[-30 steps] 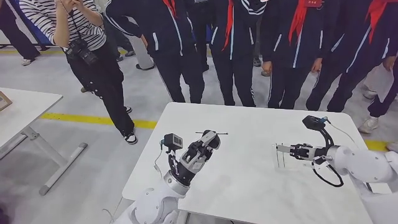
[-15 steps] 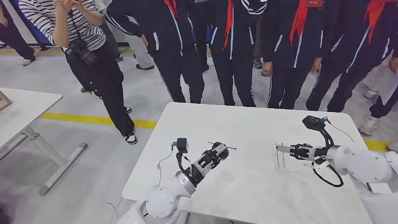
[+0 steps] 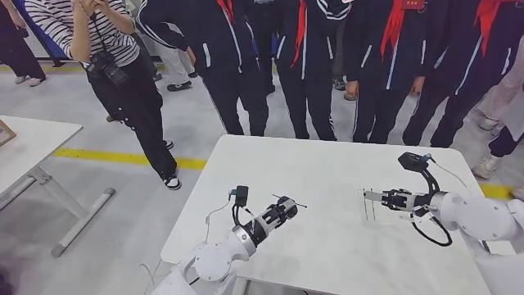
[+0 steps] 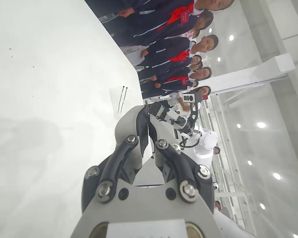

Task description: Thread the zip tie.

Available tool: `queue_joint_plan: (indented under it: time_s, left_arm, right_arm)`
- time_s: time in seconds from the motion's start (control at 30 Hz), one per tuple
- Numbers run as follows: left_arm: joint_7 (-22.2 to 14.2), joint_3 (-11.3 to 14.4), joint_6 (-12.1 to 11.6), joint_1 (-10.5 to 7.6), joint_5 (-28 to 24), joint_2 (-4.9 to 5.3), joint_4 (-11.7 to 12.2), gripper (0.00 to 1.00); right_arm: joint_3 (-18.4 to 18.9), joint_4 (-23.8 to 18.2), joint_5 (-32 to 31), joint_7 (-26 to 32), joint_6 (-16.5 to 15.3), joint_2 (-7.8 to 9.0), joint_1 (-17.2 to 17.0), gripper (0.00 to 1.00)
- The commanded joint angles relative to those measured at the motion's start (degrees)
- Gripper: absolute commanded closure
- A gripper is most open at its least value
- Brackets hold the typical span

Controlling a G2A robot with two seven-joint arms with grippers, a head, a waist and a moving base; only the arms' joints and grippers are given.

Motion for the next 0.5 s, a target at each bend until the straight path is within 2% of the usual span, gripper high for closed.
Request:
queue_joint_plan:
  time_s: [0.0, 0.03, 0.07, 0.2, 0.27, 0.47]
  left_arm:
    - [0.0, 0.0, 0.0, 0.00, 0.0, 0.00, 0.0, 1.00]
    - [0.0, 0.0, 0.0, 0.00, 0.0, 0.00, 0.0, 1.00]
    - [1.1, -0.1, 0.7, -0.29, 1.8, 0.02, 1.0, 1.00]
    - [2.1, 1.9, 5.0, -2.08, 6.8, -0.17, 4.5, 1.00]
    - [1.9, 2.3, 5.1, -2.70, 6.1, -0.34, 5.0, 1.00]
    - [1.5, 2.3, 4.8, -2.78, 5.2, -0.38, 5.1, 1.00]
  right_arm:
    - [0.0, 0.0, 0.0, 0.0, 0.0, 0.00, 0.0, 0.00]
    - [0.0, 0.0, 0.0, 0.0, 0.0, 0.00, 0.0, 0.00]
    - [0.0, 0.0, 0.0, 0.0, 0.0, 0.00, 0.0, 0.00]
    - [0.0, 0.0, 0.0, 0.0, 0.0, 0.00, 0.0, 0.00]
    - [0.0, 0.0, 0.0, 0.0, 0.0, 0.00, 0.0, 0.00]
    - [0.0, 0.0, 0.0, 0.0, 0.0, 0.00, 0.0, 0.00]
